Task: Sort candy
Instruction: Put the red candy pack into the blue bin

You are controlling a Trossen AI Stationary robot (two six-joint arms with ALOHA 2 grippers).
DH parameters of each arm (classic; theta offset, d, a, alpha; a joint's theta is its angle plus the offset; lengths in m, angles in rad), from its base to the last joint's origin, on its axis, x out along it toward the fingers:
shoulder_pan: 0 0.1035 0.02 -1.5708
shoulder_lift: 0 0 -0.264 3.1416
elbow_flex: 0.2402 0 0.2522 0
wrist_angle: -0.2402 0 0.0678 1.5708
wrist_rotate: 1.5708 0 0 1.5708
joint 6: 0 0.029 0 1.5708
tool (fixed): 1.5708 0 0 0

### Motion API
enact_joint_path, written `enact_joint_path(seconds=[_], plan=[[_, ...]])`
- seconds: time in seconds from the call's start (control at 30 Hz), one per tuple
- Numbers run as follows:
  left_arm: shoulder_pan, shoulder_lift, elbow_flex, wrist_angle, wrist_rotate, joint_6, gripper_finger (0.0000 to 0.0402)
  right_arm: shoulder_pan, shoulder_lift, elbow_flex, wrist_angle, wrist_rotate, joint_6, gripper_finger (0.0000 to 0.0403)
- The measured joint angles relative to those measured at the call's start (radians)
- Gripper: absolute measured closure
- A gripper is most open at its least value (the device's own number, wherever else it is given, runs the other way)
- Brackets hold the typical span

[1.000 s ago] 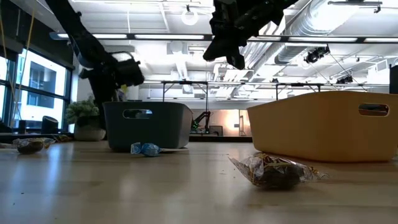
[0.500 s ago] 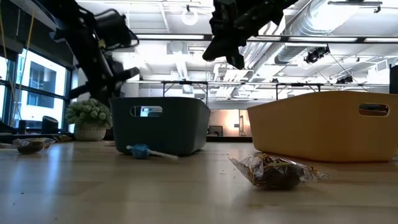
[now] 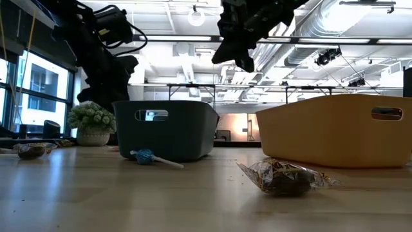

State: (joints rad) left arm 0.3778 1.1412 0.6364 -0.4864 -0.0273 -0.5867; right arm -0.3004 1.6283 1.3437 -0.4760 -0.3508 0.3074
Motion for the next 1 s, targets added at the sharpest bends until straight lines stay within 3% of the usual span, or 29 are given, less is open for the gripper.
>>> enact_joint_path(seconds=[0.23, 0.47, 0.6, 0.73, 0.87, 0.93, 1.0], plan=[[0.004, 0.007, 0.000, -0.049, -0.031, 0.066, 0.0162, -0.003, 0.000, 0.000, -0.035, -0.001, -0.020, 0.0402], [0.001, 0.095, 0.000, 0.005, -0.106, 0.126, 0.0147, -0.003, 0.000, 0.000, -0.013, -0.002, -0.023, 0.0402], [0.002, 0.200, 0.000, 0.049, -0.136, 0.128, 0.0147, -0.003, 0.000, 0.000, -0.013, -0.001, -0.028, 0.0402], [0.002, 0.327, -0.002, 0.042, -0.243, 0.073, 0.0147, -0.003, 0.000, 0.000, -0.013, 0.001, -0.028, 0.0402], [-0.001, 0.408, 0.006, 0.072, -0.190, 0.028, 0.0150, -0.003, 0.000, 0.000, -0.013, 0.003, -0.028, 0.0402], [-0.012, 0.417, 0.007, 0.078, -0.181, 0.026, 0.0171, -0.003, 0.000, 0.000, -0.013, 0.003, -0.028, 0.0402], [-0.024, 0.411, 0.014, 0.067, -0.174, 0.021, 0.0216, -0.003, 0.000, 0.000, -0.013, 0.003, -0.028, 0.0402]])
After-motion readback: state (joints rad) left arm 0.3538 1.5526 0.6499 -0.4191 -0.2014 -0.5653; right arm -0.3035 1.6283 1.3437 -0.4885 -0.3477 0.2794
